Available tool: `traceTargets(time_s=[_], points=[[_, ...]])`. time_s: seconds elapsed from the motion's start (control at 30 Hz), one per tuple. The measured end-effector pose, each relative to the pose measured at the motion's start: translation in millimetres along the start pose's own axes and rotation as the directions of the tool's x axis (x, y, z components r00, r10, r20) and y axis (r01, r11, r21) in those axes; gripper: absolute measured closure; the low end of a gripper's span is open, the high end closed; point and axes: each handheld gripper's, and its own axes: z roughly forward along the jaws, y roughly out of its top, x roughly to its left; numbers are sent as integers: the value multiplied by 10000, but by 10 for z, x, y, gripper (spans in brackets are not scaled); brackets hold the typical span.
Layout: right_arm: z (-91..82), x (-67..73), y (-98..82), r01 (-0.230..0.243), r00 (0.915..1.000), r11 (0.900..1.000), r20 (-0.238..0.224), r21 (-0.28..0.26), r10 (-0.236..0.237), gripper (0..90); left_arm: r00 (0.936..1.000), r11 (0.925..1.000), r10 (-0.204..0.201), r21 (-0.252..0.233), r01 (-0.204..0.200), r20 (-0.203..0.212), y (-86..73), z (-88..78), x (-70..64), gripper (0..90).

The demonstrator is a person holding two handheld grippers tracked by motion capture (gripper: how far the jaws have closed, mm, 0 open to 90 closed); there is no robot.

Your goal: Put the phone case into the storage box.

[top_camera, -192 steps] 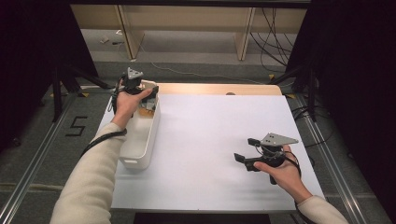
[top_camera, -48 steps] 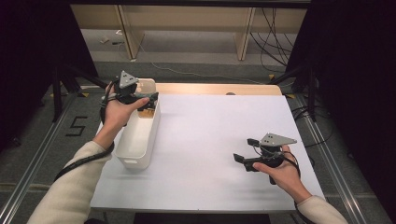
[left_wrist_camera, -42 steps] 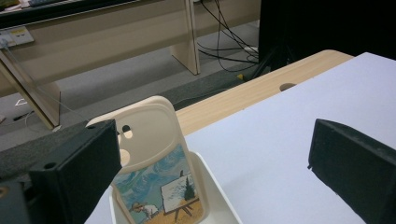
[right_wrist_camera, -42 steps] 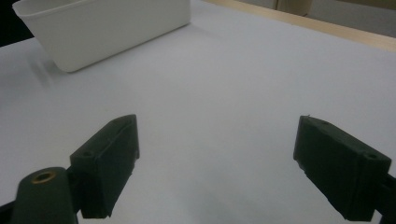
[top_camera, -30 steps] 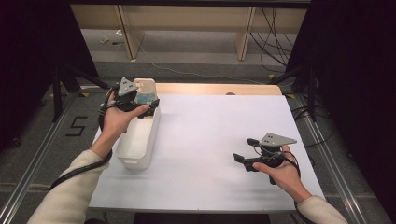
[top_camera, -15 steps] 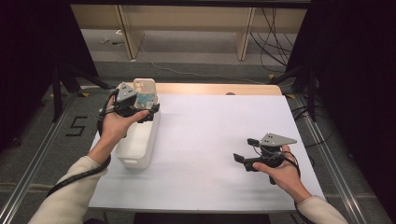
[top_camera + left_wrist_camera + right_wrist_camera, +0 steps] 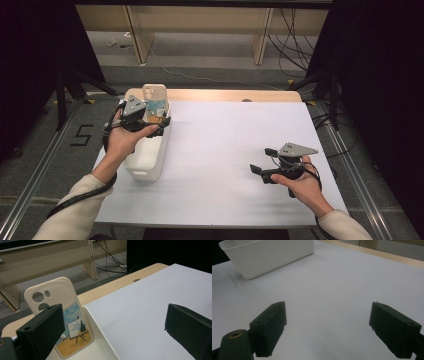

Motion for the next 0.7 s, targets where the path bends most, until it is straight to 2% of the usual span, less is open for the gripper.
traceTargets(time_s=[0.7], points=[[1, 5, 3, -2, 10000, 10000, -2, -10, 2, 152, 9994, 9999, 28, -134, -23, 351, -202, -109, -84, 19]])
